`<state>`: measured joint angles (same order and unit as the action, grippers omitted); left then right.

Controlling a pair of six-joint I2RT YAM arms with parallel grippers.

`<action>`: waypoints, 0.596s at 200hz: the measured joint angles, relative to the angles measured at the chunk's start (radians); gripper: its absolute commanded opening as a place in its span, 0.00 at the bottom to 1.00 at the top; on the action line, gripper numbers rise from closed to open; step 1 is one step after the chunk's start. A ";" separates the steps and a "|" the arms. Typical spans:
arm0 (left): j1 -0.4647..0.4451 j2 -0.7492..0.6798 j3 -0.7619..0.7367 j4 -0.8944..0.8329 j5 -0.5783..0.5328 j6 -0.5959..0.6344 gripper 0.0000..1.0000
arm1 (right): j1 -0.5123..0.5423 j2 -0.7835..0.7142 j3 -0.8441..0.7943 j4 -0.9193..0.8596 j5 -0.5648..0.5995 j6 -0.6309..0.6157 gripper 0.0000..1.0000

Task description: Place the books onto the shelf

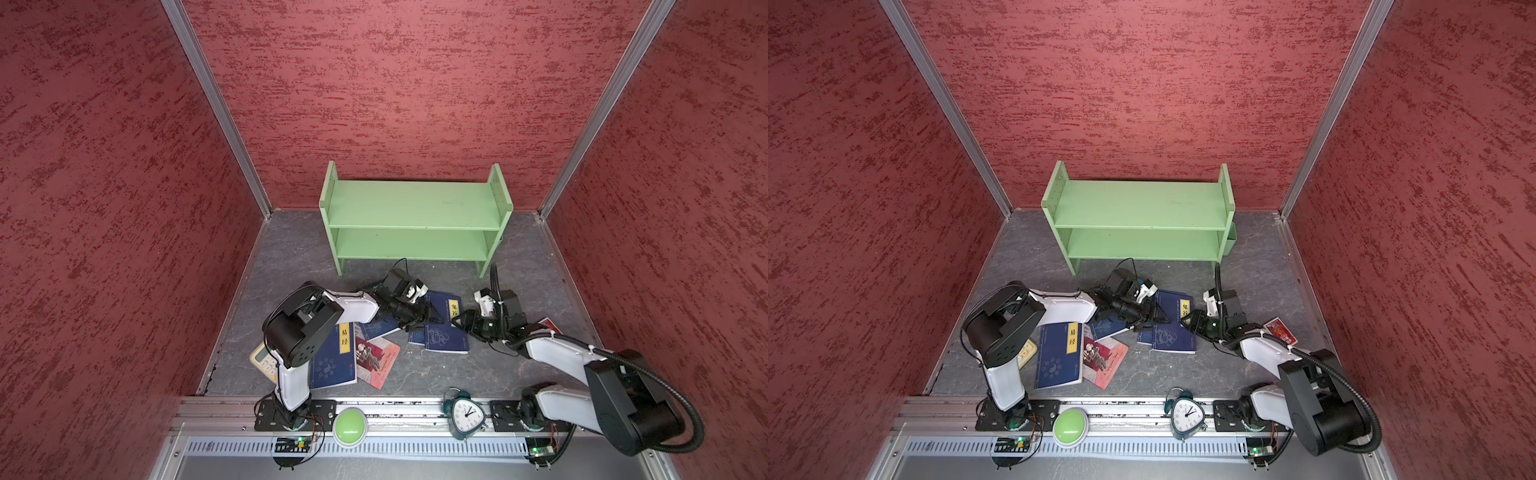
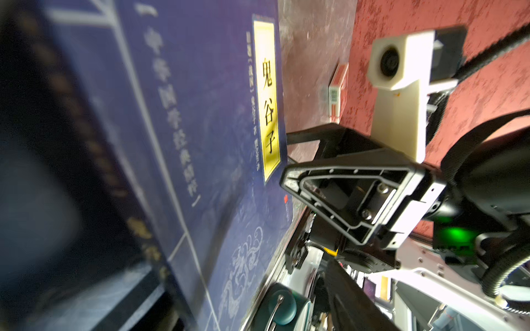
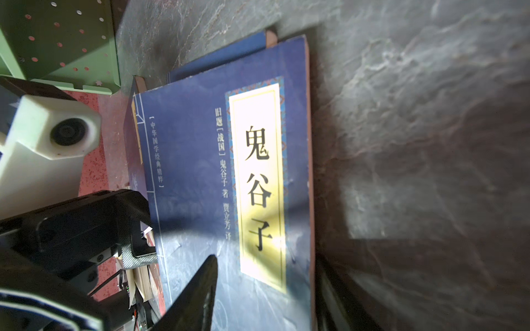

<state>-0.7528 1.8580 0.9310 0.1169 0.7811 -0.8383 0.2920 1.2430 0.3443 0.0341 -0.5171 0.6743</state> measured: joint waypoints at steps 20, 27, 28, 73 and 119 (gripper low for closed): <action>-0.015 -0.001 0.007 -0.030 -0.016 0.002 0.36 | 0.000 -0.006 0.000 -0.011 -0.002 0.000 0.55; -0.018 -0.001 0.008 -0.037 -0.023 0.003 0.36 | 0.000 -0.007 0.000 -0.016 -0.002 0.000 0.55; -0.018 -0.001 0.008 -0.039 -0.023 0.005 0.36 | 0.000 -0.007 0.000 -0.016 -0.002 0.000 0.55; -0.021 -0.006 0.013 -0.082 -0.040 -0.002 0.15 | 0.001 -0.021 0.000 -0.028 0.003 0.007 0.59; -0.022 -0.035 0.033 -0.132 -0.053 0.032 0.05 | 0.005 -0.119 0.011 -0.087 0.055 0.014 0.60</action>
<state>-0.7746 1.8225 0.9638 -0.0147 0.7284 -0.8062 0.2966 1.1244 0.3557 -0.0528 -0.4622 0.6884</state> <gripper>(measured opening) 0.118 0.602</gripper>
